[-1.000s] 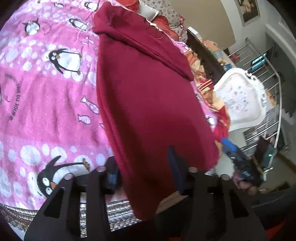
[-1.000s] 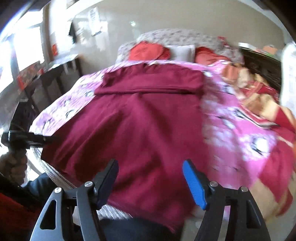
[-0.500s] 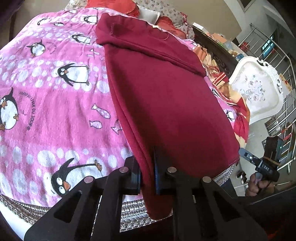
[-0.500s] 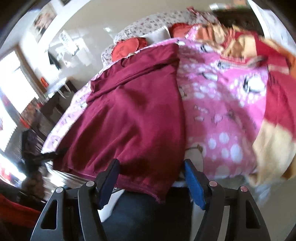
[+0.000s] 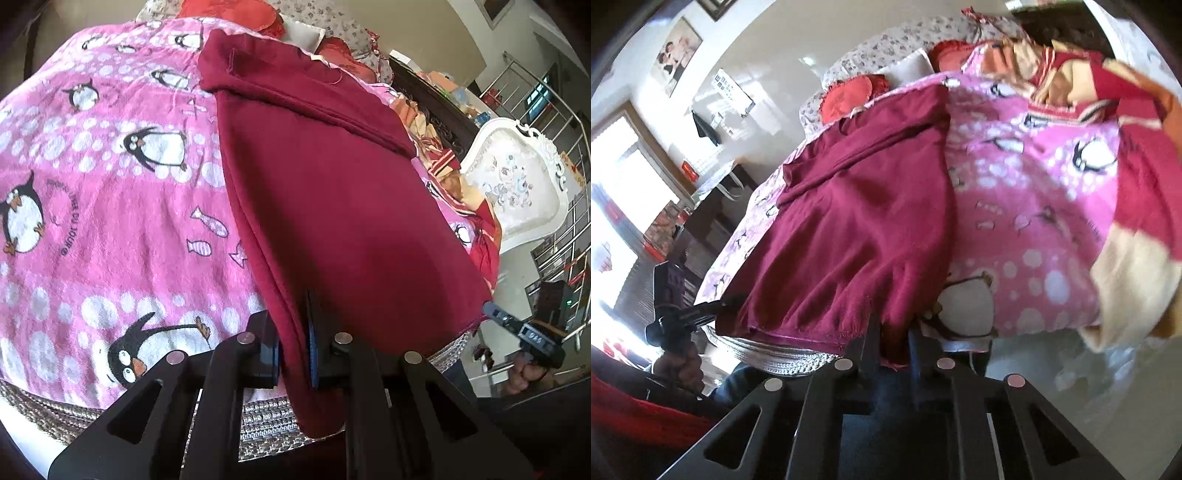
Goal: Fold small clothes
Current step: 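Grasp the sweater hem with the left gripper while the right gripper grasps it too, then lift the hem with both grippers, fold it toward the collar, release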
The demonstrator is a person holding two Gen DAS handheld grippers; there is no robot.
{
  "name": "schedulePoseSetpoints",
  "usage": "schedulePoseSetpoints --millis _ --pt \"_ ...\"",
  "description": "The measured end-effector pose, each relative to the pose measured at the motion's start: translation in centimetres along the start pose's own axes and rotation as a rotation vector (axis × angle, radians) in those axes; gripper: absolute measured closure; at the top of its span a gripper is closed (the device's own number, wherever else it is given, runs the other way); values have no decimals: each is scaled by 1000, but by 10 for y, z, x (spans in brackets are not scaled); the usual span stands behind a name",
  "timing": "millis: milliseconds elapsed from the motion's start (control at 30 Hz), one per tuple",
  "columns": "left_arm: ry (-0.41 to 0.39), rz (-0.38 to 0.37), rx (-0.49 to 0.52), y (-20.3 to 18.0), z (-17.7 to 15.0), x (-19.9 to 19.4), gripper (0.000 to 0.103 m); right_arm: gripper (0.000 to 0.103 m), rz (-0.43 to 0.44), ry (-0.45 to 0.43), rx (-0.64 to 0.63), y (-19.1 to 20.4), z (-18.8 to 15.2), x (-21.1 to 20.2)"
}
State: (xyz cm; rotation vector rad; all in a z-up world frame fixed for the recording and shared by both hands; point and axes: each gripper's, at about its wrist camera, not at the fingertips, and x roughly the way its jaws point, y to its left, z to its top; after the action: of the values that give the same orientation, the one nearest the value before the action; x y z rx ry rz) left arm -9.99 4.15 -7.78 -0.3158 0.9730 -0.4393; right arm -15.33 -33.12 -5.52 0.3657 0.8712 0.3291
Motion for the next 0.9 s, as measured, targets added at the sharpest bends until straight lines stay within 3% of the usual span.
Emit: schedulePoseSetpoints --millis 167,367,633,900 --pt "-51 6 10 -6 6 -14 96 95 -15 -68 -68 18 20 -18" --pt "-119 -14 20 -13 33 -27 96 95 18 -151 -146 37 71 -19" --pt "-205 -27 -139 12 100 -12 97 95 -46 -224 -217 53 141 29" --pt "-246 -5 -175 23 196 25 97 95 -107 -259 -259 53 219 88"
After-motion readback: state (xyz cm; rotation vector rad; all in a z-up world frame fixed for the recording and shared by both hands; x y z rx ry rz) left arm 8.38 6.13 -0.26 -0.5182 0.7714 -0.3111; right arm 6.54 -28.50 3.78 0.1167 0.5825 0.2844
